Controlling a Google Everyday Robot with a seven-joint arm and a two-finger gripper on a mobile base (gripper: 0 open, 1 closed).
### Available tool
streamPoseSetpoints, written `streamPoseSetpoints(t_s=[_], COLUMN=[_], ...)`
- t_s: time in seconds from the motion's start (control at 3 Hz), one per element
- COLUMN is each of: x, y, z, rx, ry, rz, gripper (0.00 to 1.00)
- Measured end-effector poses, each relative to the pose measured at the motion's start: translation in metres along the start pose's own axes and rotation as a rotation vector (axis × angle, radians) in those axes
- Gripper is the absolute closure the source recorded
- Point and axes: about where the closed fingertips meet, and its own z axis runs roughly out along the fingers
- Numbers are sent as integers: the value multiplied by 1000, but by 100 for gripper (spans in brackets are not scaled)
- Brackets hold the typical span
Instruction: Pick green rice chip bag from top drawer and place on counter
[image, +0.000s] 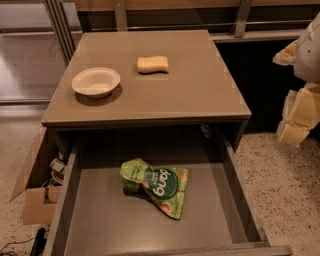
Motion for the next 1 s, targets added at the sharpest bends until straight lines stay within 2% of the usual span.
streamPoseSetpoints(t_s=[0.33, 0.67, 1.0], x=[0, 1, 3], y=[0, 4, 17], z=[0, 12, 38], rx=[2, -13, -30], ry=[-4, -56, -164], rz=[3, 31, 59], gripper=[0, 0, 0])
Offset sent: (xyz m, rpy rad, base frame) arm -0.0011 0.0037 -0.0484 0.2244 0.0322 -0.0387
